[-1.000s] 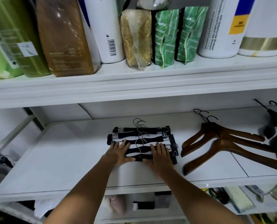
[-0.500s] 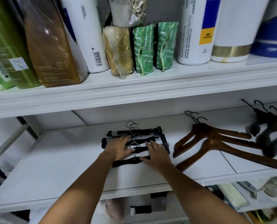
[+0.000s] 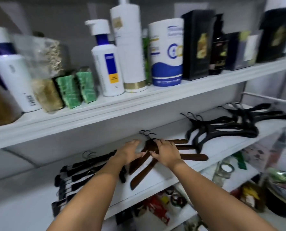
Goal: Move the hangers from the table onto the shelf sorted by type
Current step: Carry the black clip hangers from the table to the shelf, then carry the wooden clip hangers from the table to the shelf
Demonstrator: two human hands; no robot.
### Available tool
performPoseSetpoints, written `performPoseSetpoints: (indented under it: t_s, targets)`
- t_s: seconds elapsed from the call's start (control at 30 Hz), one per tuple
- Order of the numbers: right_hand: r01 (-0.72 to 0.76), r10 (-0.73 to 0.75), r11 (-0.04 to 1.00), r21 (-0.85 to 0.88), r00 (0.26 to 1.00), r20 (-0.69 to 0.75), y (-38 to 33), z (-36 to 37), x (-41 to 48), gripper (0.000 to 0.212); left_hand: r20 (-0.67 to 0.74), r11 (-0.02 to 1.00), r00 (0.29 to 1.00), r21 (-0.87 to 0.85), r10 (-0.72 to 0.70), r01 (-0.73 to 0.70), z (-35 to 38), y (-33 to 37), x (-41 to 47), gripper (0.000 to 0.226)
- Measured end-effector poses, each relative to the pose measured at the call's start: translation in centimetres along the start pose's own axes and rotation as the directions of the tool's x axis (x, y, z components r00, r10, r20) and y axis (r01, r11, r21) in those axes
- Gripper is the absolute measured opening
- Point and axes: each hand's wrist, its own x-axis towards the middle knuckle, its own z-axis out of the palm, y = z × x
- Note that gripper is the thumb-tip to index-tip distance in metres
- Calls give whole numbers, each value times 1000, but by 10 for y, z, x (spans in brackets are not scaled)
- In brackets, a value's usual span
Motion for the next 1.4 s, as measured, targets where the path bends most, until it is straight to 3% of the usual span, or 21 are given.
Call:
performPoseSetpoints:
  t_s: [0.2,0.37,0.67,1.0,1.4]
  targets:
    - [-257,253,966,-29,963,-89,112,-57,-53,61,-60,959,962,120,265,-256,20,148,44,64]
    - [-444,431,895,-53,888,-162,201,-103,-114,63,-60,886,887,112,459,-451,32,259,62,63]
    - [-696,654,716,-54,697,-294,329,-186,-234,63,-25,657,664,180,747,-732,56,463,67,66]
    - [-866,770,498,-51,468,-434,425,-260,-373,60,-24,468,470,150,882,-871,95,656,32,65]
    - [-971,807,229,-71,230,-544,470,-309,-502,60,-61,237,234,31,970,-971,127,810,-35,64]
